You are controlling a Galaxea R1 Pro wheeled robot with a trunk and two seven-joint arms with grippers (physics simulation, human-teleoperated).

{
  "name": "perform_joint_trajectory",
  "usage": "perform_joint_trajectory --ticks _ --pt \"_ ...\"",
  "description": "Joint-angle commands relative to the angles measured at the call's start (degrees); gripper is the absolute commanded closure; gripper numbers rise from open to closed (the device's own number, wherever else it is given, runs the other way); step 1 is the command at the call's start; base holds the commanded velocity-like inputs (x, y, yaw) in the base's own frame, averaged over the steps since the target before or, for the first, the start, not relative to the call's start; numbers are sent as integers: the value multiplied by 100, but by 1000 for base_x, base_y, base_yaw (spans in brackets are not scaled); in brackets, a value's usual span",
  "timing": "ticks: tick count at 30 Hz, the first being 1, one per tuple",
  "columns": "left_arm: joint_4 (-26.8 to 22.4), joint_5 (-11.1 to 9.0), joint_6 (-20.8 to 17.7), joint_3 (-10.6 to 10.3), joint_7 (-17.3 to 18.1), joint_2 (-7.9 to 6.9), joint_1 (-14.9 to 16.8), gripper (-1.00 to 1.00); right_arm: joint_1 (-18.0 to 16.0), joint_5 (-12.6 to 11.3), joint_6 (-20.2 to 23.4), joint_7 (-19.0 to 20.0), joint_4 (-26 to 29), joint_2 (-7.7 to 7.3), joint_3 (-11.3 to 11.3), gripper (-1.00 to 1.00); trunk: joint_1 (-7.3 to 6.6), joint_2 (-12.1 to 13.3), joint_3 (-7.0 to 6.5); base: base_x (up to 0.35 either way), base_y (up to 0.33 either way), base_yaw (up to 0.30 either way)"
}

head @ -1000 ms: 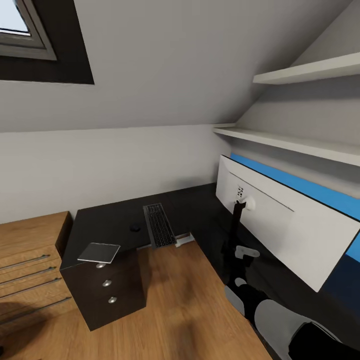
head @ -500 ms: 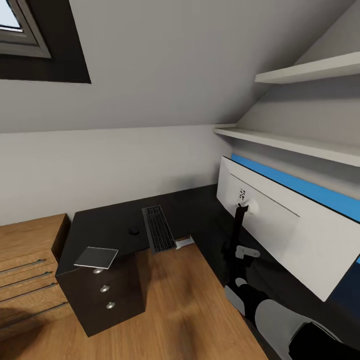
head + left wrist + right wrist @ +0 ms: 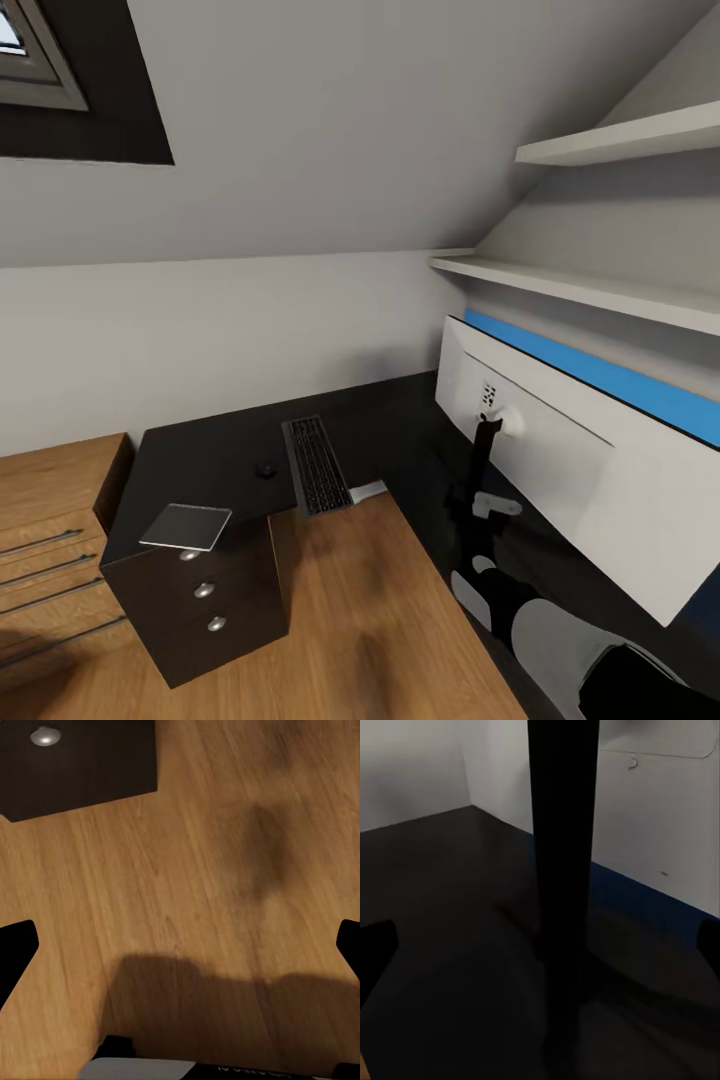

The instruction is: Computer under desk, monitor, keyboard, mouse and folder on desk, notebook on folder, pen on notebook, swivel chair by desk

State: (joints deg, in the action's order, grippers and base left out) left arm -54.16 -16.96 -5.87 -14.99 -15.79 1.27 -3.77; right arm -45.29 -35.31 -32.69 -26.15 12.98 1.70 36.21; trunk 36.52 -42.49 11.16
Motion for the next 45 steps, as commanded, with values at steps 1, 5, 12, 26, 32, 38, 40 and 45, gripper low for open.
perform_joint_trajectory --ticks 1,5,12,26,32,38,40,45 --pt "-16 -46 -26 -11 -39 -3 0 -100 -6 -35 6 -35 -4 -1 47 -100 2 -7 8 11 0 0" --pt "-16 -44 -22 -10 -39 -3 -2 -100 -6 -41 129 -32 -30 -7 36 -100 2 -7 8 121 -5 0" --pt "-16 -47 -21 -2 -39 -3 -1 -100 -6 -46 200 -31 -52 -17 13 -100 2 -7 8 141 -17 0" --pt "-16 -52 -19 13 -39 -5 0 -100 -6 -46 210 -31 -75 -81 9 -100 2 -7 8 121 -21 0" --pt "-16 -52 -21 14 -39 -4 0 -100 -6 -46 210 -31 -76 -89 9 -100 2 -7 8 48 -12 0" --pt "-16 -53 -21 14 -39 -4 0 -100 -6 -46 210 -31 -76 -90 9 -100 2 -7 8 99 -81 0" --pt "-16 -53 -20 14 -39 -3 0 -100 -6 -46 210 -31 -76 -90 9 -100 2 -7 8 131 -116 0" --pt "-16 -53 -22 14 -39 -3 0 -100 -6 -46 210 -31 -76 -91 9 -100 2 -7 8 41 -36 0"
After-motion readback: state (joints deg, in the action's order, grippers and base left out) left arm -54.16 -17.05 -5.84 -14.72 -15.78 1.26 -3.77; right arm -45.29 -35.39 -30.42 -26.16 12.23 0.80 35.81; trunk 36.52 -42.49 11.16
